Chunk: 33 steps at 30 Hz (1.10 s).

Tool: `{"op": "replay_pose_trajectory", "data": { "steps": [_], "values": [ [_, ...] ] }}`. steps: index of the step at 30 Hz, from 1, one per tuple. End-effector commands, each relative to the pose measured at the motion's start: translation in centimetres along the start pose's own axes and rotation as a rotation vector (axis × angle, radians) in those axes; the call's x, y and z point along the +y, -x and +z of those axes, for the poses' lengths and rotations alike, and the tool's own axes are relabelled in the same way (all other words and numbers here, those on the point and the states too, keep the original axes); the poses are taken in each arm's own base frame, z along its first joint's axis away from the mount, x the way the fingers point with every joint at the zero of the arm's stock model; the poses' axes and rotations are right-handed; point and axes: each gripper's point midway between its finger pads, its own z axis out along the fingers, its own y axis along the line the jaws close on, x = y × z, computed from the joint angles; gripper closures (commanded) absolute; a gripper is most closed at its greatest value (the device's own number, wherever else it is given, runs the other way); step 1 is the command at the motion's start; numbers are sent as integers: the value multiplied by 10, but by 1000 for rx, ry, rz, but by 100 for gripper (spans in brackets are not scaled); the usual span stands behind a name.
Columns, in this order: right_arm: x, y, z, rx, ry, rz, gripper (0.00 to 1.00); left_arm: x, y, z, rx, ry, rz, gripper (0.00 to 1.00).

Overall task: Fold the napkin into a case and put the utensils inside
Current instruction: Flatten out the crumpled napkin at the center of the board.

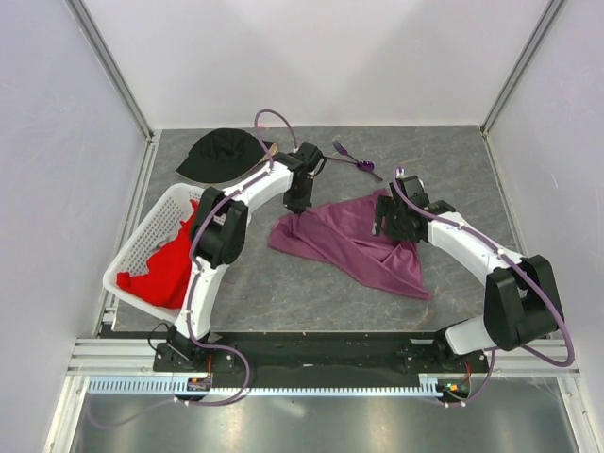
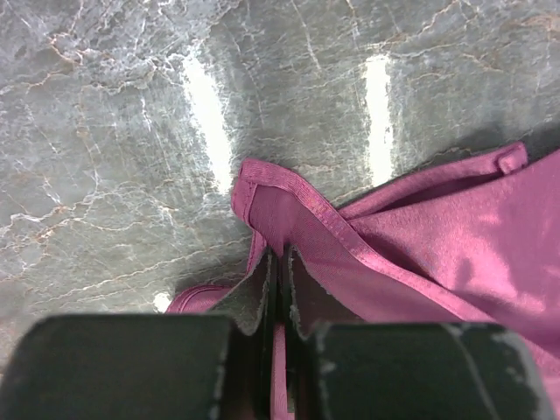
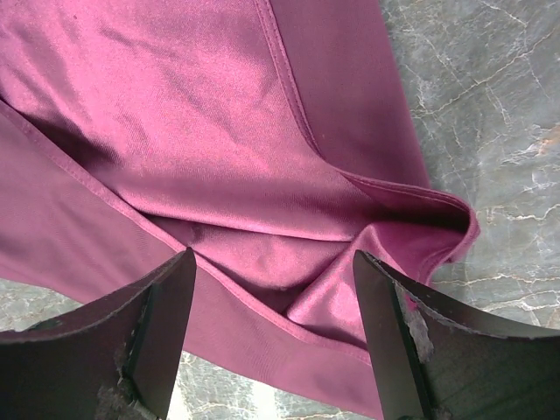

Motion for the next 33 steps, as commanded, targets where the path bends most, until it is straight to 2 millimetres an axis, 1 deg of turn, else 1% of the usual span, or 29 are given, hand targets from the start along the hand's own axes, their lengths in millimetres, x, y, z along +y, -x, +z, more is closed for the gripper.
{"op": "replay_pose_trajectory", "data": {
  "steps": [1, 2, 3, 4, 5, 6, 7, 8, 9, 10, 11, 12, 13, 14, 15, 16, 17, 19, 21, 22, 23, 25, 26, 27, 28, 29, 30, 32, 33],
  "values": [
    [8, 9, -4, -26, 33, 15, 20, -3, 21, -41, -106, -44, 0, 98],
    [8, 9, -3, -25, 31, 16, 20, -3, 21, -49, -115, -56, -1, 98],
    [10, 12, -3, -30, 33, 17, 20, -1, 19, -64, -130, -68, -5, 98],
    [11, 13, -3, -33, 35, 23, 19, 0, 18, -75, -144, -75, -8, 98],
    [12, 14, -1, -29, 39, 23, 19, 2, 8, -78, -129, -80, -9, 98],
    [14, 16, 0, -31, 43, 25, 20, 3, 11, -103, -172, -105, -20, 98],
    [15, 17, 1, -32, 47, 23, 19, 1, 7, -112, -176, -130, -25, 98],
    [16, 16, 5, -22, 45, 24, 19, 4, -9, -111, -149, -140, -26, 98],
    [18, 19, 6, -26, 51, 25, 19, 3, -7, -137, -209, -182, -29, 98],
    [19, 20, 8, -24, 50, 26, 19, 2, -14, -143, -209, -204, -33, 98],
    [20, 20, 12, -19, 52, 24, 19, 7, -32, -142, -182, -209, -44, 97],
    [25, 23, 12, -20, 68, 27, 19, 9, -38, -146, -187, -216, -47, 95],
    [26, 22, 16, -9, 71, 28, 19, 3, -41, -166, -217, -282, -43, 93],
    [30, 24, 18, -12, 84, 40, 19, 6, -55, -161, -189, -280, -56, 92],
    [35, 24, 19, -6, 111, 42, 19, 6, -58, -164, -192, -291, -61, 88],
    [36, 22, 24, 1, 110, 48, 19, 2, -60, -170, -198, -328, -60, 87],
    [42, 22, 26, 4, 140, 58, 19, 1, -64, -167, -187, -333, -61, 86],
    [51, 13, 33, 53, 185, 54, 17, -1, -64, -164, -181, -335, -61, 82],
    [65, 9, 35, 77, 247, -5, 14, -4, -59, -154, -165, -334, -49, 80],
    [67, 3, 39, 106, 258, -17, 13, -7, -58, -152, -155, -342, -42, 80],
    [66, 2, 40, 111, 256, -26, 13, -10, -53, -143, -141, -338, -30, 80],
    [66, 1, 41, 111, 253, -38, 12, -14, -49, -138, -132, -342, -23, 85],
    [65, 1, 41, 109, 249, -39, 11, -16, -43, -140, -142, -349, -19, 89],
    [64, 2, 42, 105, 246, -39, 11, -17, -42, -136, -137, -347, -18, 95],
    [65, 2, 43, 101, 248, -41, 12, -18, -39, -136, -141, -346, -15, 96],
    [66, 3, 45, 101, 252, -40, 13, -19, -36, -138, -148, -348, -9, 96],
    [66, 2, 47, 104, 251, -41, 19, -20, -36, -135, -141, -350, -5, 98],
    [62, -1, 57, 124, 219, -36, 26, -23, -33, -140, -150, -372, 5, 98],
    [55, -2, 61, 125, 184, -32, 40, -24, -33, -143, -153, -377, 8, 98]
  ]
}}
